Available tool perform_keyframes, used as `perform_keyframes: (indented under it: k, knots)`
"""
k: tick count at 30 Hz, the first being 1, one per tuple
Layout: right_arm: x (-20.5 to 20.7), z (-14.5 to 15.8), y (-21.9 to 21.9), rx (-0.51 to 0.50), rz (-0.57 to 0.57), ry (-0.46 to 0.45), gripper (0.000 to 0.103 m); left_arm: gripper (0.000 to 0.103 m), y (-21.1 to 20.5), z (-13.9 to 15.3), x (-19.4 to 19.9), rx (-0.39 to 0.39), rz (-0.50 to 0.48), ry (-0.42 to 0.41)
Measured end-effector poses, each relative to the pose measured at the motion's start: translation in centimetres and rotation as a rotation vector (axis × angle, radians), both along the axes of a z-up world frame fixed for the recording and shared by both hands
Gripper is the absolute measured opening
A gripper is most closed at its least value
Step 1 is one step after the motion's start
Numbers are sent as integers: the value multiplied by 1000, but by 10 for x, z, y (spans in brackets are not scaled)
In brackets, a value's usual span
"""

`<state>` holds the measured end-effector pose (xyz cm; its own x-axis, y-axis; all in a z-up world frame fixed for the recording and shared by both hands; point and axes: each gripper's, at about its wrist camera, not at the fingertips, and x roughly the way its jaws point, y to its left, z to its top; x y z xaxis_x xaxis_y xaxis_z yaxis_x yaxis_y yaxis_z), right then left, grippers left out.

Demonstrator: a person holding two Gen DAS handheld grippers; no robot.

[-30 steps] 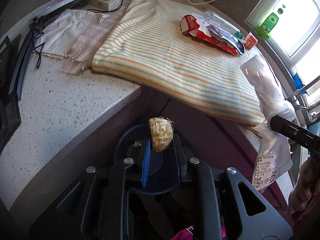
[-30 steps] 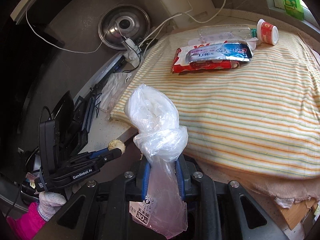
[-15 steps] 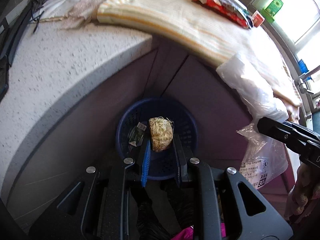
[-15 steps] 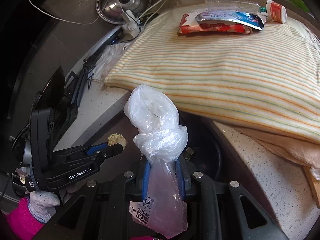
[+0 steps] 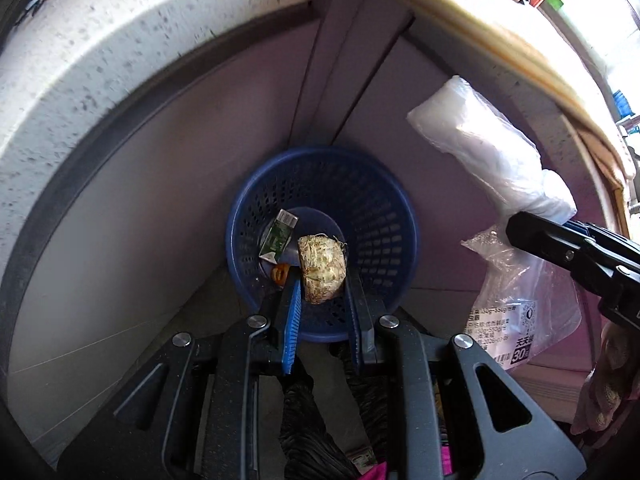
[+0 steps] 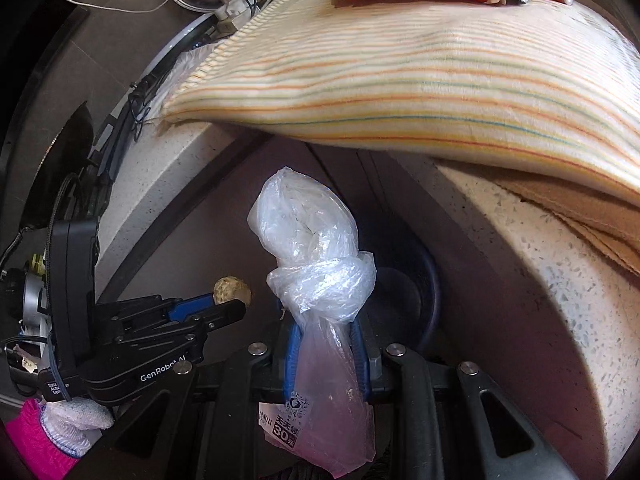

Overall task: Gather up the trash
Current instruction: 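Lower the nut and plastic bag down over the blue basket with both tools, then open both tools to drop the nut and bag into the basket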

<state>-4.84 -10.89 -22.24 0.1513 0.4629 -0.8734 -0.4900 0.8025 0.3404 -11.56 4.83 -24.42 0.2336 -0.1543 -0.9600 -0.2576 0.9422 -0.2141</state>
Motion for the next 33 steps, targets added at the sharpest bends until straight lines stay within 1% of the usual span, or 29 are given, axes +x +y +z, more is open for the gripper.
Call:
perform_keyframes:
  k: [5,10,22,25,26,27,28,29,30,33]
  knots:
    - [3,-16,8,-33,3,6,23,19,0,-10,9,4,-1,19]
    - [9,-29,14,-50,-1,17,23,19,1,-16,9,8,-3,29]
    - [19,-37,22,-62,0,20,28,19,3,-17,14,25,-11,30]
    - [20,-37,22,-64,1,20,32,20,1,-17,15,38,-21,34]
    - [21,-37,22,-64,1,21,34,23,1,-16,15,41,-22,36]
    - [21,-37,20,-64,1,21,37,28,1,-16,15,43,-21,35]
    - [21,-38,21,-69,0,20,40,32,1,-16,15,46,-20,34]
    - [21,-37,20,-69,-1,20,46,32,1,-16,14,47,-18,34]
    - [21,-37,18,-67,-3,21,48,32,2,-15,14,46,-17,35]
    - [22,-36,17,-64,-6,24,49,32,4,-14,14,45,-15,36]
